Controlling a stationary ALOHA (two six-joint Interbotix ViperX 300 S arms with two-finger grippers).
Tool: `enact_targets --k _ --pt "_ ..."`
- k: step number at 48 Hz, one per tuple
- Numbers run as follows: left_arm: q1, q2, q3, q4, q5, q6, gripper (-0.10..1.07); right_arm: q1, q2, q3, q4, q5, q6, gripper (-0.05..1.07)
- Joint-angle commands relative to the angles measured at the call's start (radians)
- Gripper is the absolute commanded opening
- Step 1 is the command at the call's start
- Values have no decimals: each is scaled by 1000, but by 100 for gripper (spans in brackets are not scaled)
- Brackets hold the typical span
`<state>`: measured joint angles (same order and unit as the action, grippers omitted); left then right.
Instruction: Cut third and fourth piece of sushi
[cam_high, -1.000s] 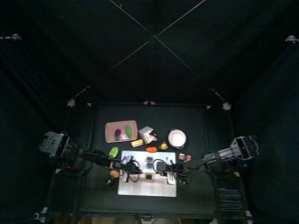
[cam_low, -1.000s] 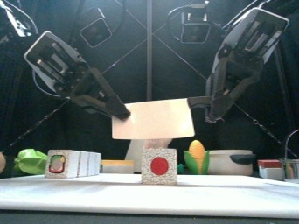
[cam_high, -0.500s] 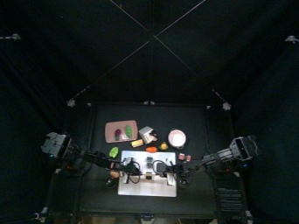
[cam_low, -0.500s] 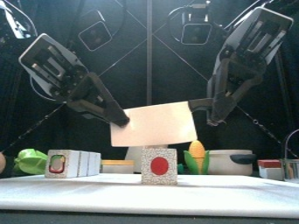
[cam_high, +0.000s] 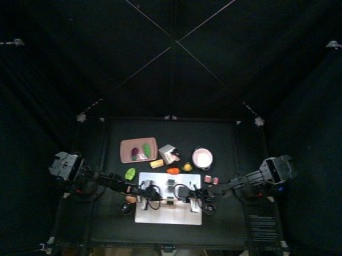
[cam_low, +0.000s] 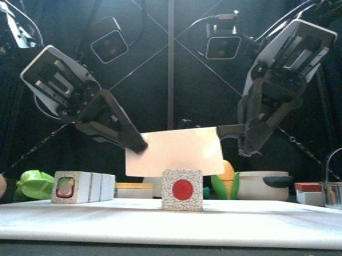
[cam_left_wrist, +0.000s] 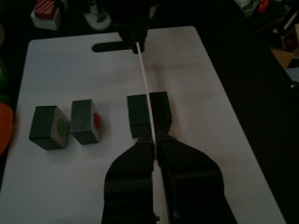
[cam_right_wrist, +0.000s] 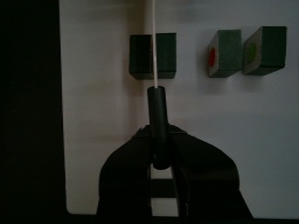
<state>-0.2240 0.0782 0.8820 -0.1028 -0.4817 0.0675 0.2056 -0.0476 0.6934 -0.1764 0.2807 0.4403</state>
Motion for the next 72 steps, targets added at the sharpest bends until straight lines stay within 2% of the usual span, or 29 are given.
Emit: enact_targets --k 1,20,29,50,72 --pt "5 3 -34 -5 -20 2 35 -9 -6 -17 -2 -15 0 31" --pt "6 92 -37 -49 -20 0 35 -9 86 -18 41 -57 2 31" --pt "6 121 -48 -52 -17 -2 35 -5 95 -20 46 -58 2 31" --pt "-6 107 -49 -52 -6 -6 35 21 94 -29 74 -63 2 31" --pt "-64 92 -61 -83 -5 -3 35 51 94 -55 75 -63 2 31"
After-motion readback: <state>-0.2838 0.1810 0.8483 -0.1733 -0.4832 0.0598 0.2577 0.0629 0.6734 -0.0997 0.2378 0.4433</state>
